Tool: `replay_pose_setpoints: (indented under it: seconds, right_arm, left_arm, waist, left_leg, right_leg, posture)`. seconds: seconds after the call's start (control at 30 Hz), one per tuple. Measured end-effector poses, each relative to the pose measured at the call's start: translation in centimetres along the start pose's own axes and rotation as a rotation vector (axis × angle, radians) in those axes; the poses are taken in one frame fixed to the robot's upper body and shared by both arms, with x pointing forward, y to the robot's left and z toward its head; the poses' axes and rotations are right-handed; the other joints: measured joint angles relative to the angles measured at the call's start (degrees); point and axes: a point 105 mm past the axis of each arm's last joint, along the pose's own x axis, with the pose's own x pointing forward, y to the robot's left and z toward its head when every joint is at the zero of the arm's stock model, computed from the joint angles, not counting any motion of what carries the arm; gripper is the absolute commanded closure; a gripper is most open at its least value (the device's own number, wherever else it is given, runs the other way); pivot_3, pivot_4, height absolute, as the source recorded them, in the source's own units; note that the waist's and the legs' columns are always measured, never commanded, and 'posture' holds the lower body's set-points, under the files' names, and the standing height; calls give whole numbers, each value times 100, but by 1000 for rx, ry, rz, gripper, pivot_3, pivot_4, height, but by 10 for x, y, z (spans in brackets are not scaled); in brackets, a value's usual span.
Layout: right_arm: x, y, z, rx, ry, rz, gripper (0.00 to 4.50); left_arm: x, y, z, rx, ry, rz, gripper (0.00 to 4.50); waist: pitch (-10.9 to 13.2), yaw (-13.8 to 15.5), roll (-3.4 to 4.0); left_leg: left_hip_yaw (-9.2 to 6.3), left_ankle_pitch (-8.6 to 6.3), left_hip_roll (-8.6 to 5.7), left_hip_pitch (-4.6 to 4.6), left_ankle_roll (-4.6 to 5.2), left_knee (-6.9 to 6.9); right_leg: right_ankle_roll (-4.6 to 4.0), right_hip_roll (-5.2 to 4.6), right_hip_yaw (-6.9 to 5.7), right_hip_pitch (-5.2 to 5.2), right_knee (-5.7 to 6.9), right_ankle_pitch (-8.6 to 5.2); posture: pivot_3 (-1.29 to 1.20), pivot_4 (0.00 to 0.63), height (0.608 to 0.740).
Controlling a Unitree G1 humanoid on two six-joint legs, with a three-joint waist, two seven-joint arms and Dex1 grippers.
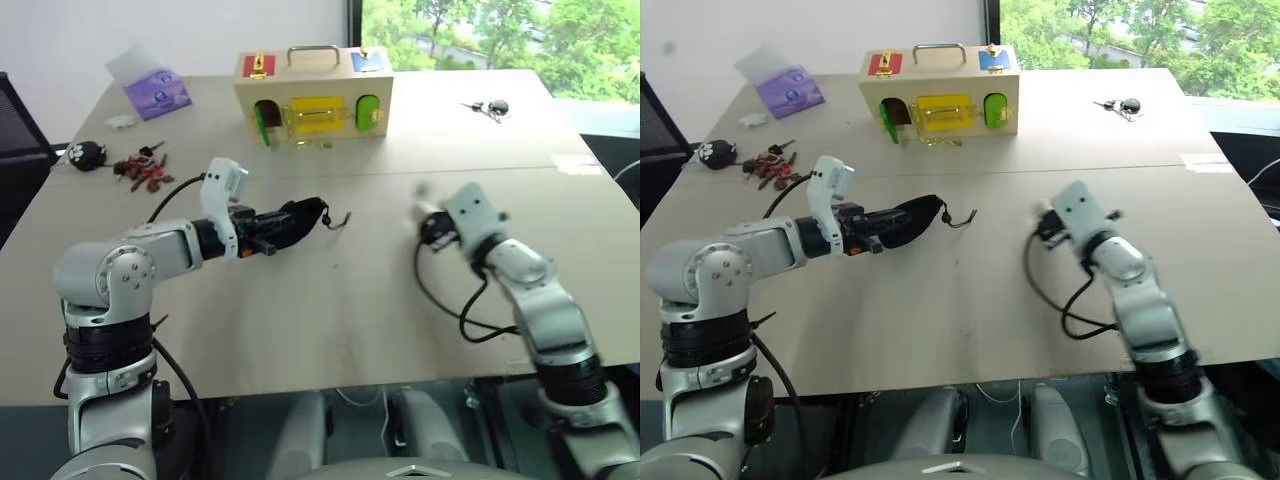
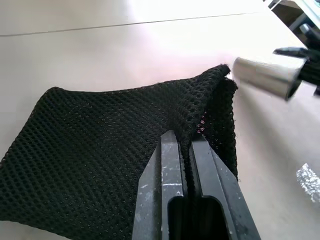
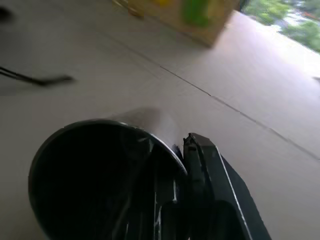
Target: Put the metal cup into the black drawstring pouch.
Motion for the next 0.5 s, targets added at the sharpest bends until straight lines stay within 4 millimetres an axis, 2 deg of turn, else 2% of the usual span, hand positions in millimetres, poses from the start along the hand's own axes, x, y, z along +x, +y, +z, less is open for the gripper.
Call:
replay_pose_setpoints:
  seconds: [0.03, 0.13, 0.23, 0.33, 0.5]
  right_arm:
    - [2, 12, 10, 81, -57, 63, 4456]
    - [3, 32, 25, 244, -165, 196, 4456]
    - [7, 40, 32, 400, -234, 253, 4456]
    - [10, 47, 30, 471, -247, 299, 4456]
    - [20, 58, 8, 421, -187, 322, 4456]
  left_arm:
    - [2, -1, -2, 2, 12, -5, 4500]
    - [7, 1, -7, -30, 24, -2, 4500]
    - [13, 0, -11, -22, 54, -1, 4500]
    - [18, -2, -17, -9, 89, 5, 4500]
    - [21, -2, -16, -9, 81, 17, 4500]
  waist:
    - [0, 10, 1]
    - [0, 51, -1]
    - [-1, 57, -1]
    - [0, 37, 0]
    - [0, 17, 0]
  left_leg:
    - [-1, 0, -1, 1, 0, 0]
    - [-3, 0, -6, -3, 1, 4]
    - [-6, 0, -8, 0, 1, 2]
    - [-5, 0, -7, 1, 0, -1]
    - [2, 0, -10, 3, 0, -3]
  right_leg:
    - [0, -4, -1, 0, 1, 0]
    - [1, -12, -6, 2, -3, 1]
    - [1, -11, -7, 2, -1, 1]
    - [0, -8, -6, 0, 0, 0]
    - [1, -6, -1, -3, -1, 0]
  posture:
    - [0, 150, 740]
    - [0, 150, 740]
    - [0, 150, 740]
    - [0, 150, 740]
    - [0, 150, 740]
